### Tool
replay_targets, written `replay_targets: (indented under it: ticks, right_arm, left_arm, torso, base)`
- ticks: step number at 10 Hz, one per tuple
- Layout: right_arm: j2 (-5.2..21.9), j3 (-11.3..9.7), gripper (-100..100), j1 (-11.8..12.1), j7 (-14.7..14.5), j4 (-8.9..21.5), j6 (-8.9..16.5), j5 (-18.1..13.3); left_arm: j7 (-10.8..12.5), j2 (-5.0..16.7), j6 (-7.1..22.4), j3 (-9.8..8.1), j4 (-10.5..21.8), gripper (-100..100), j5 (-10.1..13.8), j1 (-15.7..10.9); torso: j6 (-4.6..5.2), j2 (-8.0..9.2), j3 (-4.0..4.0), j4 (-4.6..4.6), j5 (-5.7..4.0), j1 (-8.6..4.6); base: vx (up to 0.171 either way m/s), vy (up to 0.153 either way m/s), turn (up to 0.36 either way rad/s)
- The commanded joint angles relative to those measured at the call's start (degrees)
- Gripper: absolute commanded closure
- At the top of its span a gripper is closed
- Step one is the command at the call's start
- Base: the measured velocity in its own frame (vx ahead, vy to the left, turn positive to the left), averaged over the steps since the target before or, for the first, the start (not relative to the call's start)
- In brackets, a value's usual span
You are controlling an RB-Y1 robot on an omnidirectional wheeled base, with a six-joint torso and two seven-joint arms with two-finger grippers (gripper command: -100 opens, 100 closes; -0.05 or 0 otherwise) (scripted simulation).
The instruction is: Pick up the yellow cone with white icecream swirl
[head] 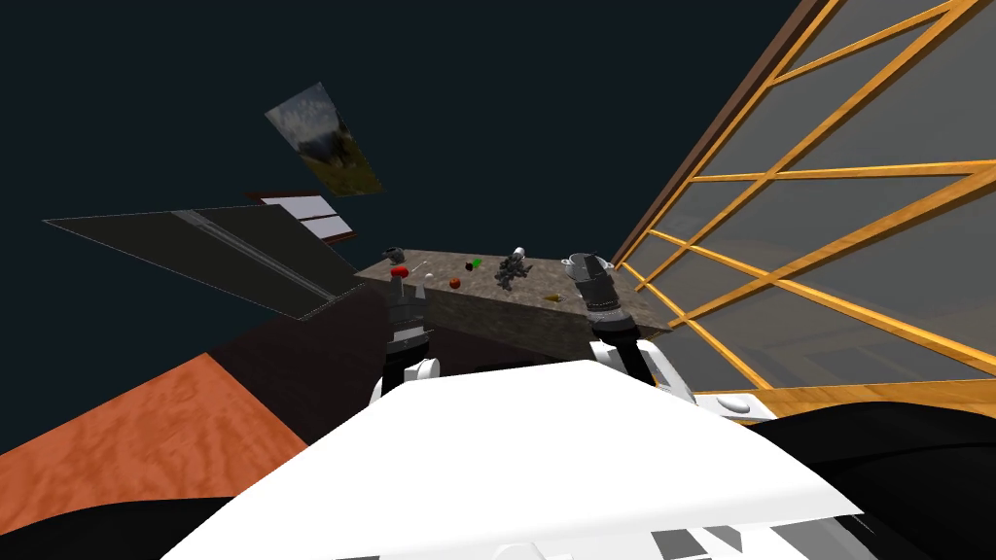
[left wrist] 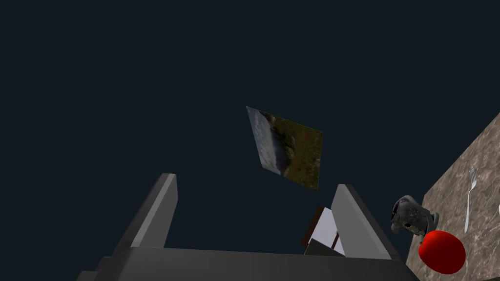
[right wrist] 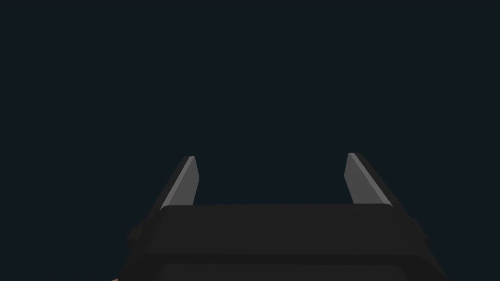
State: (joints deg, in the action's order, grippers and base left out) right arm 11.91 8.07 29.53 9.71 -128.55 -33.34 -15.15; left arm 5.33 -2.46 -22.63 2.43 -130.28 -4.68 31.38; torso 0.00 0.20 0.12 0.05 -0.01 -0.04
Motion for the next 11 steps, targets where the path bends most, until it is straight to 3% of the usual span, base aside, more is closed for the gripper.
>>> replay_targets:
  ticks: [1,3,6,8,9,11]
  right_arm:
    - [1.57,1.10,-100,0.02,0.64,0.19,-1.55,-2.86]
    - [1.57,1.10,-100,0.02,0.64,0.19,-1.55,-5.38]
    - [4.24,3.18,-100,-0.08,1.75,0.94,-4.64,-10.96]
    - [4.24,3.18,-100,-0.08,1.75,0.94,-4.64,-14.14]
    - [5.54,4.26,-100,-0.16,2.30,1.35,-6.27,-16.00]
    - [5.54,4.26,-100,-0.16,2.30,1.35,-6.27,-18.78]
  left_arm:
    - [0.00,0.00,0.00,0.00,0.00,0,0.00,0.00]
    - [0.00,0.00,0.00,0.00,0.00,0,0.00,0.00]
    - [0.00,0.00,0.00,0.00,0.00,0,0.00,0.00]
    - [0.00,0.00,0.00,0.00,0.00,0,0.00,0.00]
    - [0.00,0.00,0.00,0.00,0.00,0,0.00,0.00]
    - [0.00,0.00,0.00,0.00,0.00,0,0.00,0.00]
  torso:
    - [0.00,0.00,0.00,0.00,0.00,0.00]
    - [0.00,-0.01,-0.01,0.00,-0.01,-0.02]
    - [0.00,-0.04,-0.03,-0.01,0.00,0.01]
    - [0.00,0.00,0.00,0.00,0.00,-0.01]
    - [0.00,-0.10,-0.05,-0.02,0.00,0.01]
    - [0.00,-0.07,-0.04,-0.02,0.00,0.01]
  base:
    - [-0.053,-0.022,0.036]
    - [-0.037,-0.008,0.010]
    - [-0.051,-0.005,0.038]
    - [-0.036,-0.009,0.013]
    - [-0.037,-0.007,0.055]
    - [-0.032,-0.005,0.017]
